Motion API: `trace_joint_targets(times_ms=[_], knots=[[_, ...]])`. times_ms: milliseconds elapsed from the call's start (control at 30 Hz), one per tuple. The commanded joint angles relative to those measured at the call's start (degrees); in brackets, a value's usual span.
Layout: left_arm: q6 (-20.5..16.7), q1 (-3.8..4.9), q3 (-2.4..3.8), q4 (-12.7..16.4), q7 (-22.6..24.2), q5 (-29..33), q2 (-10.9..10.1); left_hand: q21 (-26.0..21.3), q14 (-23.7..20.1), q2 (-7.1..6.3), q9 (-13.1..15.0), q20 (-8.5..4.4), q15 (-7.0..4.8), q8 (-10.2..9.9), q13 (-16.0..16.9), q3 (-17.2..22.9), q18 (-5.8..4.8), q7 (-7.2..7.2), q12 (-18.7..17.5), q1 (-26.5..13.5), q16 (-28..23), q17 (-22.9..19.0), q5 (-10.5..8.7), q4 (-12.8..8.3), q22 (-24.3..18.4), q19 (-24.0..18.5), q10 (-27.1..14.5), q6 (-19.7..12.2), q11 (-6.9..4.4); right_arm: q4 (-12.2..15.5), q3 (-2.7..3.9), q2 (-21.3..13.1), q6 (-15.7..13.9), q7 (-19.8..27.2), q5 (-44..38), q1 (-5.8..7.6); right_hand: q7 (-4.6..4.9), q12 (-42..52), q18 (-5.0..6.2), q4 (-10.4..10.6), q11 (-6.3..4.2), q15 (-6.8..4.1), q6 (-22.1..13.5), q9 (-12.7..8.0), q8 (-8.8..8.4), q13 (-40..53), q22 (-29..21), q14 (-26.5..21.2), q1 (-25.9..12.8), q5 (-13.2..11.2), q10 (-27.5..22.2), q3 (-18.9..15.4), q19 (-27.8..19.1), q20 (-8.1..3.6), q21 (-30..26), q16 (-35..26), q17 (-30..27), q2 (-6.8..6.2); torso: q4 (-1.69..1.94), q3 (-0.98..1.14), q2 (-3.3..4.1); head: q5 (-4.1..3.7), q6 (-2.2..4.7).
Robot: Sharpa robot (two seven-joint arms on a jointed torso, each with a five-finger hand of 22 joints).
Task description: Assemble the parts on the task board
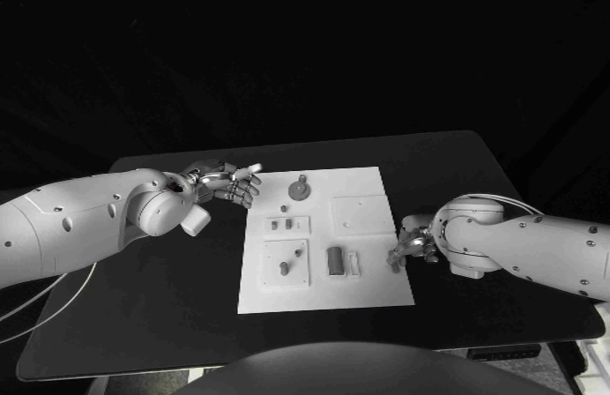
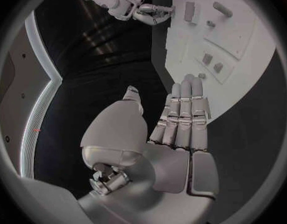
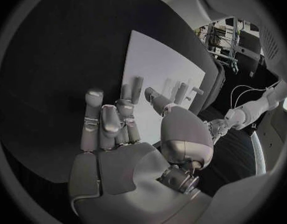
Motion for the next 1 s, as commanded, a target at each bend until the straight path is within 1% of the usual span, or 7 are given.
trace_joint_targets(times_ms=[33, 233, 467, 667, 800, 1000], knots=[[0.7, 0.06, 0.04, 0.1, 0.4, 0.0, 0.0, -0.4, -0.1, 0.15, -0.1, -0.08, 0.25, -0.2, -0.1, 0.3, 0.71, 1.75, 0.0, -0.5, -0.2, 0.1, 0.19, 0.1, 0.1, -0.4, -0.5, -0.4, -0.04, -0.3, -0.07, 0.4, 1.1, -0.2, -1.5, -0.40, 0.11, -0.2, 1.62, -0.1, 0.02, 0.02, 0.6, -0.3, -0.26, -0.1, 0.1, -0.4, -0.4, 0.0, 0.2, -0.3, -0.2, 0.01, -0.1, 0.1, -0.1, 0.16, -0.03, 0.04, 0.00, 0.06, -0.03], [0.8, 0.06, 0.04, 0.2, 0.4, 0.0, 0.0, -0.4, -0.1, 0.15, -0.1, -0.08, 0.25, -0.2, -0.1, 0.3, 0.71, 1.75, 0.0, -0.5, -0.2, 0.1, 0.19, 0.1, 0.1, -0.4, -0.5, -0.4, -0.04, -0.8, -0.07, 0.9, 0.7, -0.6, -2.0, -0.57, 0.09, -0.2, 1.62, 0.0, 0.00, 0.01, 0.6, -0.3, -0.26, -0.1, 0.1, -0.3, -0.5, 0.0, 0.2, -0.3, -0.2, 0.02, -0.1, 0.1, 0.0, 0.23, -0.02, 0.05, -0.01, 0.17, -0.03], [0.8, 0.06, 0.04, 0.2, 0.4, 0.0, 0.0, -0.4, -0.1, 0.15, -0.1, -0.07, 0.26, -0.2, -0.1, 0.3, 0.71, 1.75, 0.0, -0.6, -0.3, 0.1, 0.19, 0.1, 0.1, -0.5, -0.5, -0.4, -0.03, -1.9, -0.06, 2.1, 1.3, -0.9, -2.1, -0.61, 0.08, -0.2, 1.62, 0.1, -0.01, 0.01, 0.7, -0.3, -0.26, -0.1, 0.1, -0.3, -0.6, 0.0, 0.3, -0.3, -0.2, 0.03, -0.1, 0.1, 0.0, 0.35, -0.02, 0.04, 0.00, 0.27, 0.00], [1.2, 0.06, 0.04, 0.2, 0.2, 1.0, 0.0, -0.4, -0.1, 0.13, -0.1, -0.07, 0.26, -0.2, -0.1, 0.4, 0.71, 1.76, 0.0, -0.6, -0.3, 0.1, 0.19, 0.1, 0.1, -0.5, -0.5, -0.5, -0.03, -2.7, -0.06, 2.9, 1.6, -1.0, -4.0, -1.08, 0.05, -0.1, 1.62, 0.4, -0.04, 0.03, 0.7, -0.3, -0.29, 0.0, 0.2, -0.3, -1.0, 0.0, 0.3, -0.4, -0.3, 0.07, -0.1, 0.2, 0.0, 0.59, -0.03, 0.01, -0.03, 0.42, -0.16], [1.2, 0.06, 0.04, 0.0, 0.1, 1.6, 0.0, -0.4, -0.1, 0.14, -0.1, -0.06, 0.27, -0.2, -0.1, 0.3, 0.70, 1.77, 0.0, -0.7, -0.3, 0.1, 0.19, 0.1, 0.1, -0.5, -0.6, -0.5, -0.02, -3.0, -0.06, 3.5, 1.6, -0.9, -4.9, -1.39, 0.05, -0.1, 1.62, 0.4, -0.04, 0.03, 0.7, -0.3, -0.29, 0.0, 0.2, -0.3, -1.1, -0.1, 0.3, -0.4, -0.3, 0.08, -0.1, 0.2, 0.0, 0.57, -0.07, 0.01, -0.03, 0.37, -0.15], [1.3, 0.06, 0.04, 0.1, 0.1, 1.4, -0.1, -0.4, -0.2, 0.13, -0.1, -0.06, 0.27, -0.2, -0.1, 0.4, 0.71, 1.77, 0.0, -0.8, -0.3, 0.1, 0.19, 0.1, 0.1, -0.5, -0.6, -0.5, -0.01, -3.6, -0.06, 4.2, 2.3, -0.9, -6.3, -1.74, 0.03, -0.1, 1.62, 0.4, -0.06, 0.03, 0.7, -0.3, -0.28, 0.0, 0.2, -0.3, -1.0, -0.1, 0.3, -0.4, -0.3, 0.06, -0.1, 0.2, 0.1, 0.66, 0.00, 0.02, -0.03, 0.38, -0.30]])
